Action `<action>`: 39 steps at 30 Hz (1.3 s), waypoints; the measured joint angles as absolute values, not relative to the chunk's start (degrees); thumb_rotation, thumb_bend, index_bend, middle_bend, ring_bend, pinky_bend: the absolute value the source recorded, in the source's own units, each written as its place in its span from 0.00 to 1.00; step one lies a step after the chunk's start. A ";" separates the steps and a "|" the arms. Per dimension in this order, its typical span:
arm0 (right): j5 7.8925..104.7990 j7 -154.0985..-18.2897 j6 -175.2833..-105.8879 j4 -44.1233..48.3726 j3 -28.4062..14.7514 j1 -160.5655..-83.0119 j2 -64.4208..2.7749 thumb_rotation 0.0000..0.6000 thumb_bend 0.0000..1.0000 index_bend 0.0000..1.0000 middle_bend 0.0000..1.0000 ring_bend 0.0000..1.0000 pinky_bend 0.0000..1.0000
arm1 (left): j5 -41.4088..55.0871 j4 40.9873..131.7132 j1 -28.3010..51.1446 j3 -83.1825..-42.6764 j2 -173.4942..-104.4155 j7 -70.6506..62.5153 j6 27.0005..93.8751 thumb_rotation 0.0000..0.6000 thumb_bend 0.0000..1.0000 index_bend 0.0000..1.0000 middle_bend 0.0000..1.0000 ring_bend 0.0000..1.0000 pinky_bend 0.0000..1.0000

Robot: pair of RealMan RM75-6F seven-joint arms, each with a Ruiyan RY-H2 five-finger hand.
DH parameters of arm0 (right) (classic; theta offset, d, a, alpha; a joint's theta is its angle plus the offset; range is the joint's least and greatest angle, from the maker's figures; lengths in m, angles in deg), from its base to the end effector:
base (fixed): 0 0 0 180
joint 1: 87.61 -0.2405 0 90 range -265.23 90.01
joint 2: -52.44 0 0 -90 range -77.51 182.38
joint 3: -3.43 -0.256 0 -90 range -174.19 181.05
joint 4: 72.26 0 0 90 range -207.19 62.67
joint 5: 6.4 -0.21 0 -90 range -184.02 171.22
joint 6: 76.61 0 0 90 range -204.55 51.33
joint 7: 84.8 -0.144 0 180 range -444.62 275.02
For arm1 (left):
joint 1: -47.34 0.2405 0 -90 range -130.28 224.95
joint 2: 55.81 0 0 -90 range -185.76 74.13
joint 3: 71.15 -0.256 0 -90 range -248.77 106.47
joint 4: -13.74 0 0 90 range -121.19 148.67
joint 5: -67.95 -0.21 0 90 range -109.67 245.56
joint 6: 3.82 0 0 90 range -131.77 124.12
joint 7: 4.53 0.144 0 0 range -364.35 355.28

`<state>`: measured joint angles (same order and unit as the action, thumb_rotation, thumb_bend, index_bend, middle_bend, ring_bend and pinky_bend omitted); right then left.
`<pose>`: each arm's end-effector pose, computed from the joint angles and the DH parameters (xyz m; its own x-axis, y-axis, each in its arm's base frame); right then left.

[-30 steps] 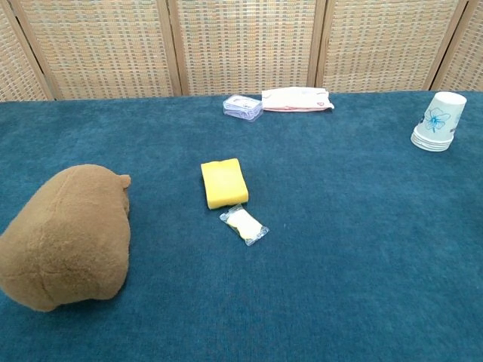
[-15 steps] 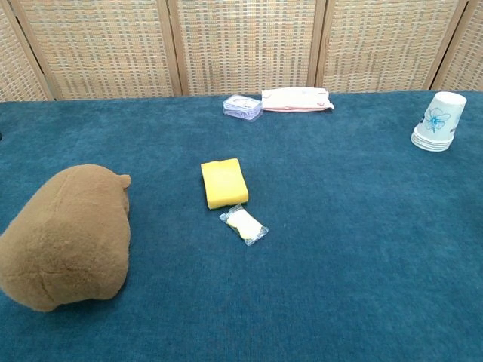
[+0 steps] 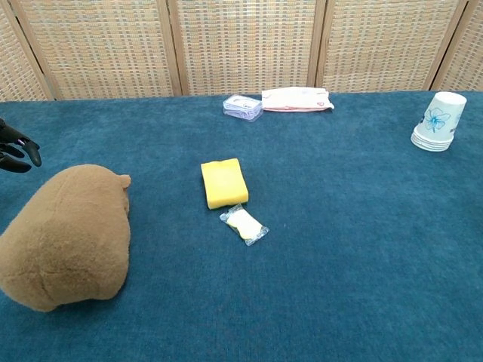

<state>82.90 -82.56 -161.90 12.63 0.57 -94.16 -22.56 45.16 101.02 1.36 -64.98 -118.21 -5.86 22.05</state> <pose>-0.3036 -0.1902 0.1062 0.3802 0.0103 0.9248 -0.9208 -0.0903 0.3795 -0.2667 0.3628 0.0993 -0.1423 0.5417 0.8285 0.9218 0.3775 -0.0884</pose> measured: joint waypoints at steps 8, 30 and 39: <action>83.20 -82.76 -162.15 12.64 0.64 -94.16 -22.61 1.00 0.14 0.00 0.00 0.00 0.00 | 45.42 100.08 -0.09 -66.67 -119.31 -7.24 21.74 1.00 0.40 0.47 0.00 0.00 0.00; 83.29 -83.90 -162.27 12.89 0.70 -94.12 -22.10 1.00 0.14 0.00 0.00 0.00 0.00 | 43.67 100.99 -1.69 -68.34 -121.90 -8.57 24.05 1.00 0.40 0.47 0.00 0.00 0.00; 83.34 -84.19 -162.26 13.01 0.74 -94.12 -21.97 1.00 0.14 0.00 0.00 0.00 0.00 | 43.88 101.34 -2.61 -68.78 -123.11 -8.52 25.31 1.00 0.40 0.48 0.00 0.00 0.00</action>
<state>83.34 -84.19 -162.26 13.01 0.74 -94.12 -21.97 43.88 101.34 -2.61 -68.78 -123.11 -8.52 25.31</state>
